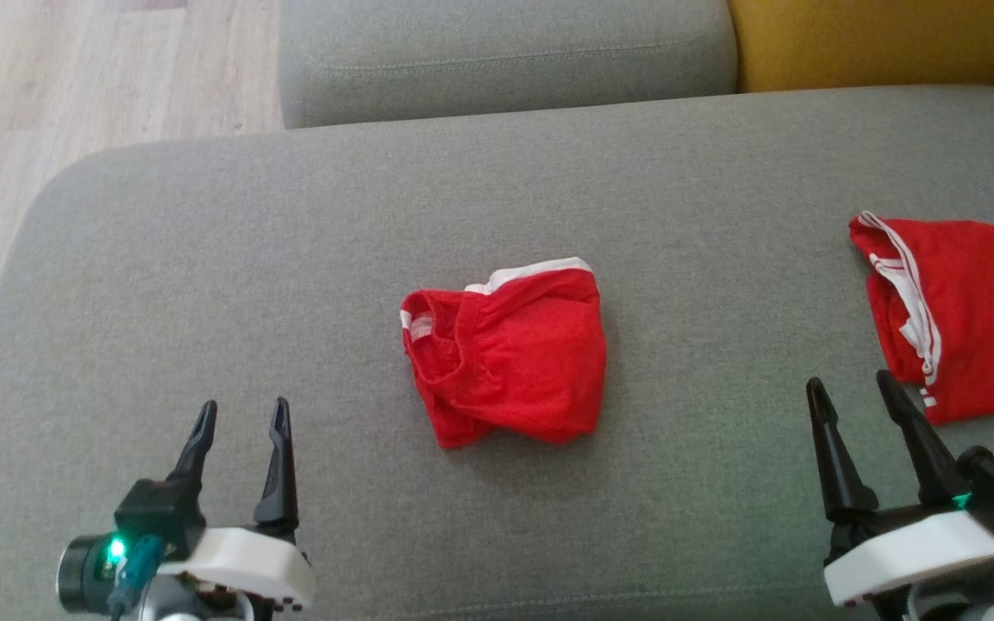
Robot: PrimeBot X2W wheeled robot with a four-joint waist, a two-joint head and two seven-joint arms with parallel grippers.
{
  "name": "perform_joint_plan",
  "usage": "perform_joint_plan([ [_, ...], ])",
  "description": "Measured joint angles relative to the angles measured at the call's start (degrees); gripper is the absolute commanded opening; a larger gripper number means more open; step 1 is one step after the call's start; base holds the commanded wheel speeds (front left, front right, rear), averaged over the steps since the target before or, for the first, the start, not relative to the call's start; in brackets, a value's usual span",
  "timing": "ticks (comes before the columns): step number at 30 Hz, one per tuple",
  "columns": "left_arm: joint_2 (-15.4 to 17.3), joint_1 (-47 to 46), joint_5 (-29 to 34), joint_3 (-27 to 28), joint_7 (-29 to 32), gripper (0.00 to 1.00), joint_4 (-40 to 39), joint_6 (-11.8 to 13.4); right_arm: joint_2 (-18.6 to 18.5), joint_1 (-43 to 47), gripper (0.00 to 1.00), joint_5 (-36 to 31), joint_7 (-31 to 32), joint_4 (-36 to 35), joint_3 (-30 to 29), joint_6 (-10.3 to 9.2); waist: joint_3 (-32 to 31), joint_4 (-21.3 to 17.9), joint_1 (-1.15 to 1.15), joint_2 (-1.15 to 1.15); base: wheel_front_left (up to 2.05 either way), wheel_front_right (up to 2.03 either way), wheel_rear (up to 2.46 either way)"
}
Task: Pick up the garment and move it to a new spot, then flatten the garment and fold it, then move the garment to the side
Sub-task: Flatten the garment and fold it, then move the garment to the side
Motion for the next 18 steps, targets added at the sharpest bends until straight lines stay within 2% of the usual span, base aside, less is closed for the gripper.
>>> perform_joint_plan([
  [9, 0.1, -0.3, 0.0, -0.5, 0.0, 1.00, -0.4, 0.4, 0.0, -0.1, 1.00, 0.0, 0.0, 0.3, -0.5, 0.00, 1.0, 0.6, 0.00, 0.00, 0.00, 0.00, 0.00],
  [18, -0.1, -6.6, 1.6, -2.2, -1.1, 1.00, -1.0, -0.1, -0.4, -2.7, 1.00, 0.7, 1.8, 3.2, -1.4, 0.00, 5.0, 3.1, 0.00, 0.00, 0.00, 0.00, 0.00],
])
